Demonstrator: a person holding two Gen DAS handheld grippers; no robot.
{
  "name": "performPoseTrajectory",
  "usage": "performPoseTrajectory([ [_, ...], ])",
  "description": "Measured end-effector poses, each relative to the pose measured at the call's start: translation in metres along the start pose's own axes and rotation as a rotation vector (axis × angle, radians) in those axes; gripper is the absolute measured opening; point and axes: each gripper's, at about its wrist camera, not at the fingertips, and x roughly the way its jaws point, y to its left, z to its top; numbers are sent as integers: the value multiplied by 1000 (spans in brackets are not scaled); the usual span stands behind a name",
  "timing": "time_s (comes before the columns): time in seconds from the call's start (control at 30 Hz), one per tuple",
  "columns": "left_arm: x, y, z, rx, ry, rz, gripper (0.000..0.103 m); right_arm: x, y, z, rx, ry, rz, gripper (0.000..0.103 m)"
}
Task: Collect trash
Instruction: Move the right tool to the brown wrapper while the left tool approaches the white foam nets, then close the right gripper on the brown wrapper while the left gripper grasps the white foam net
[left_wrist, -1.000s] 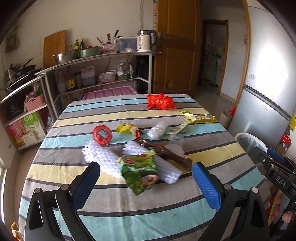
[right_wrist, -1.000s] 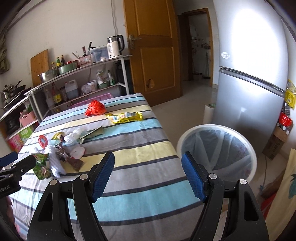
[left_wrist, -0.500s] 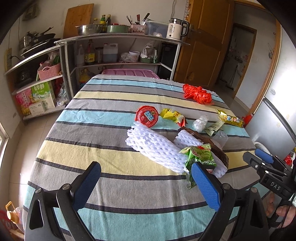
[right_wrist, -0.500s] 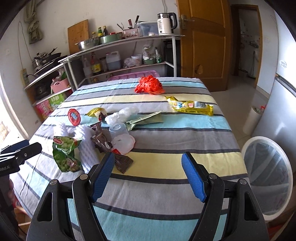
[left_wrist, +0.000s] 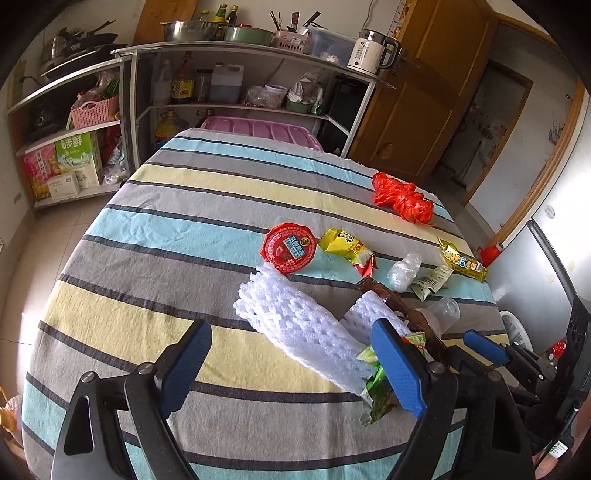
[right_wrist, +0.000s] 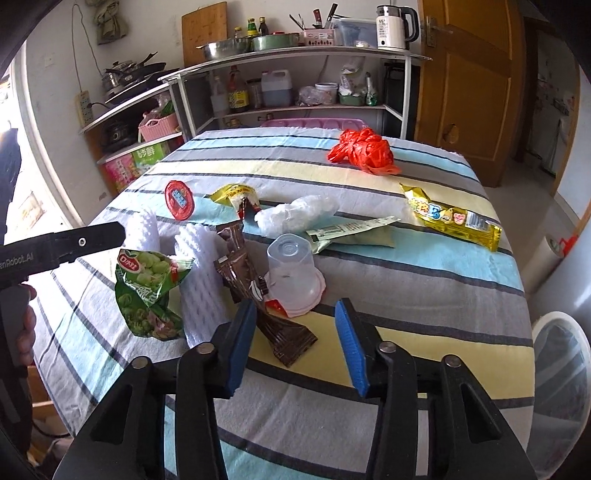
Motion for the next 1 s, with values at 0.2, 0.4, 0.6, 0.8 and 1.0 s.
performPoseTrajectory([
  [0.2,22,0,3,-11,74,39,82,6,7,1,-33,26,26,43],
  [0.4,38,-4,1,-29,143,13,75,12,10,3,-45,44,38,31],
  [0.6,42,-12,-3,-12,161,5,68,11,8,1,-36,44,39,18],
  [0.8,41,-15,-5,15,173,-13,59,7,4,0,-11,35,50,16],
  [1.0,41,-18,-6,36,177,-15,58,8,5,-1,-3,38,50,16],
])
